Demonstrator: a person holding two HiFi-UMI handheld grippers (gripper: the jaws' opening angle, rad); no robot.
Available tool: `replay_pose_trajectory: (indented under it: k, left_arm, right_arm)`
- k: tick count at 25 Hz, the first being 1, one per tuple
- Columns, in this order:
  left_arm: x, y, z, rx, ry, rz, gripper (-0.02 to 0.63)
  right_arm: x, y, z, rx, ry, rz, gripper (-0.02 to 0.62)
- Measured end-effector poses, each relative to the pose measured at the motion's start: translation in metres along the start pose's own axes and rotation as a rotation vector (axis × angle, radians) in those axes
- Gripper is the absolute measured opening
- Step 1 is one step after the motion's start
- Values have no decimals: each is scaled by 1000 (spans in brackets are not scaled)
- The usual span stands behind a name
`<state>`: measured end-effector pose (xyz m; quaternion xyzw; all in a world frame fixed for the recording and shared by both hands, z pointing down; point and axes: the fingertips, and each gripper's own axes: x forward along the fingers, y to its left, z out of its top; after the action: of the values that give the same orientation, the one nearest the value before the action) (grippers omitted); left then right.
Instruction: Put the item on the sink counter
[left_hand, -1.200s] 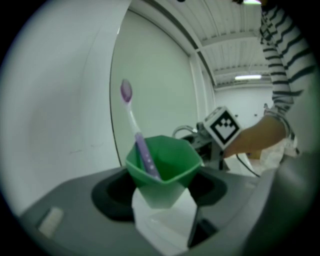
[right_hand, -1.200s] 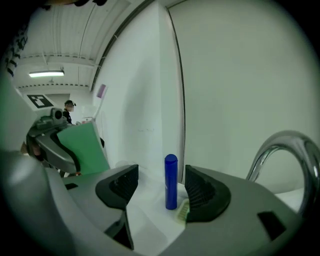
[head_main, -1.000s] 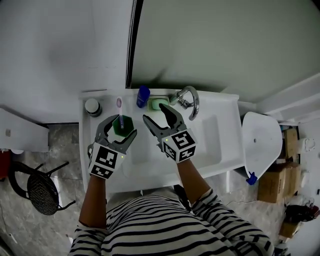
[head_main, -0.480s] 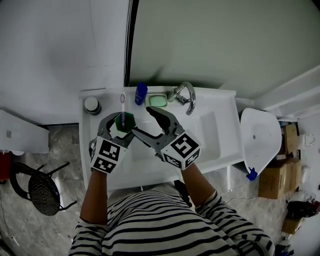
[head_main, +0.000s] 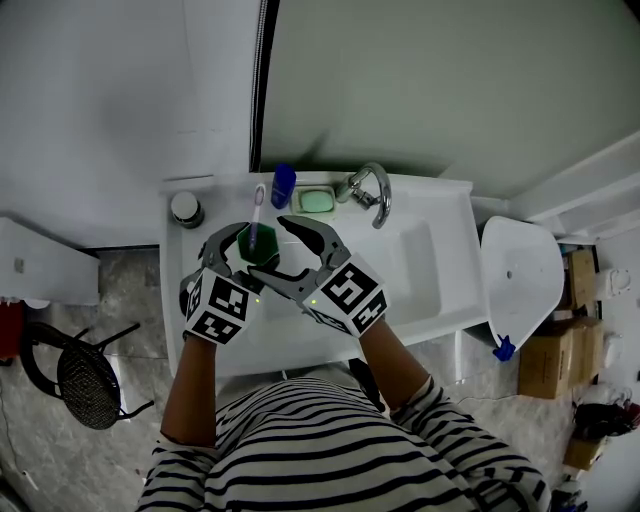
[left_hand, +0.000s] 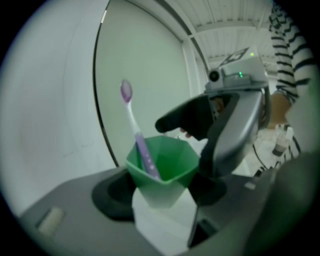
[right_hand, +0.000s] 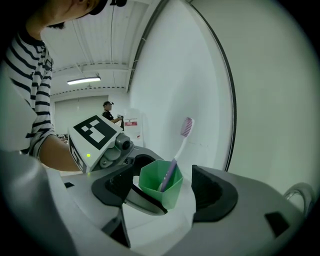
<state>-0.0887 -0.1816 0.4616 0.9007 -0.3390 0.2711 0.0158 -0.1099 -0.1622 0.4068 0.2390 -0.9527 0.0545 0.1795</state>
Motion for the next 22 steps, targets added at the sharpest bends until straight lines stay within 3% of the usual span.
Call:
replay_pose_trajectory:
  k: [12,22]
  left_arm:
    - [2,-3,-10,129,72,10,304]
    - [4,-12,-11,190,66,-32,304]
  right_arm:
    - [11,2,-12,-16,97,-3,324]
    - [13,2,-20,25,127,17,322]
